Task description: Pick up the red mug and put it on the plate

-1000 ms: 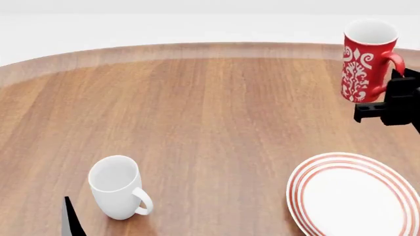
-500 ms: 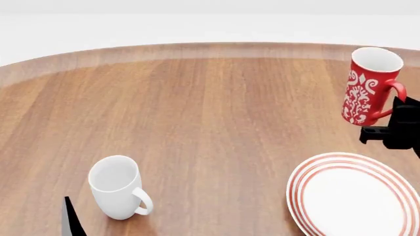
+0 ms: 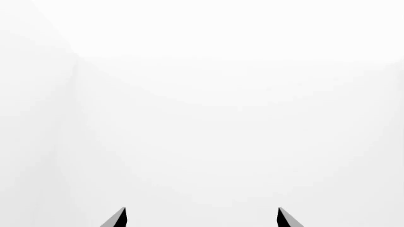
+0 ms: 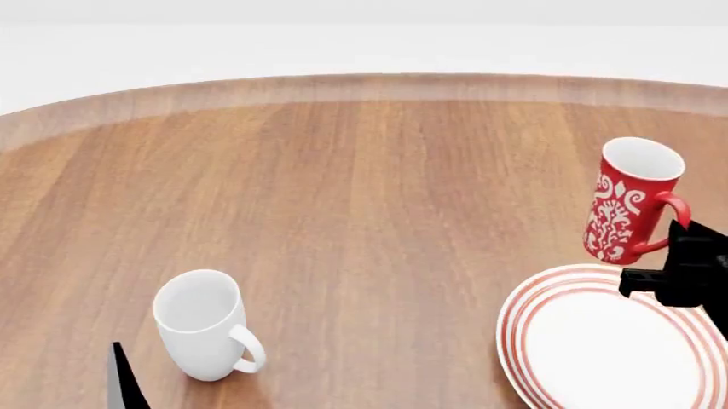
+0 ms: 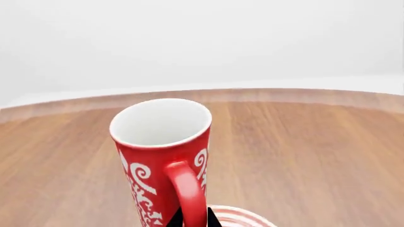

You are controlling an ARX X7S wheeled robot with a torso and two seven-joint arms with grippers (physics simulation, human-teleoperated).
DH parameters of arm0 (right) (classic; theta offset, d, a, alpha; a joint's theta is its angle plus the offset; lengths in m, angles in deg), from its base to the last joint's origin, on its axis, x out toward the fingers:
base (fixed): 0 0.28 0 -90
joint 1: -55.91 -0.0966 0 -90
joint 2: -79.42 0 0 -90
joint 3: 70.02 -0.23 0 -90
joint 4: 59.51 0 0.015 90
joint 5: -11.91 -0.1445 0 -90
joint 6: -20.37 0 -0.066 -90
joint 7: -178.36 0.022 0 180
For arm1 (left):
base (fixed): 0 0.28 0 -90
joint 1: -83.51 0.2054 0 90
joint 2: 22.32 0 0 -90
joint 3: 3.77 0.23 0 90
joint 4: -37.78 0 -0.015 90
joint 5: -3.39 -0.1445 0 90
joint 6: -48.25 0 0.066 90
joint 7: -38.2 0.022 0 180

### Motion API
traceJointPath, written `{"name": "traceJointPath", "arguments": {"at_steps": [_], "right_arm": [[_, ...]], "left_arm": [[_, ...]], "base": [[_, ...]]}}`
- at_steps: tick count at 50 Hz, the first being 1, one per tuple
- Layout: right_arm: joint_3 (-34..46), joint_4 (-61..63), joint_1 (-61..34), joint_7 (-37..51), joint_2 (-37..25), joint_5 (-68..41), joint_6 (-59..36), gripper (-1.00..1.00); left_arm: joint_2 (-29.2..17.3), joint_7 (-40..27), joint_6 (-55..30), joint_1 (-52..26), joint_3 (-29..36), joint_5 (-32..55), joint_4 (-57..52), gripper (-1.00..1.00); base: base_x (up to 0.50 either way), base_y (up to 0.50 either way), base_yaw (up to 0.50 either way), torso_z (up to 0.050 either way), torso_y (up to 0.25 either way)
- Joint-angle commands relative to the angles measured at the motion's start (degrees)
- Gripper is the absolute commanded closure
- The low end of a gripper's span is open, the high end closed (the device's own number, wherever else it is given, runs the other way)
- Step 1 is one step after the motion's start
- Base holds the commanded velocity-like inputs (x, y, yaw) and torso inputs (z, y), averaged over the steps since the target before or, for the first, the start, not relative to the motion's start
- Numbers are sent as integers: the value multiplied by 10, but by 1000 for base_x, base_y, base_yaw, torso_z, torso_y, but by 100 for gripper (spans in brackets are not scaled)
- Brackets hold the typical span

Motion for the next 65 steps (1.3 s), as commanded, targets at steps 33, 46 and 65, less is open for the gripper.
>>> {"name": "traceJointPath", "arguments": {"at_steps": [33, 46, 65], "right_arm": [[-31, -106, -4, 14, 21, 4, 42, 100], [-30, -92, 10, 13, 17, 3, 41, 100], [-4, -137, -7, 18, 31, 56, 89, 100]], "left_arm": [[-12, -103, 0, -59, 107, -14, 1, -100], [-13, -105, 0, -59, 108, -12, -6, -100], [-12, -104, 0, -58, 102, -20, 0, -100]], "base": [[0, 0, 0, 0, 0], [0, 0, 0, 0, 0], [0, 0, 0, 0, -12]]}}
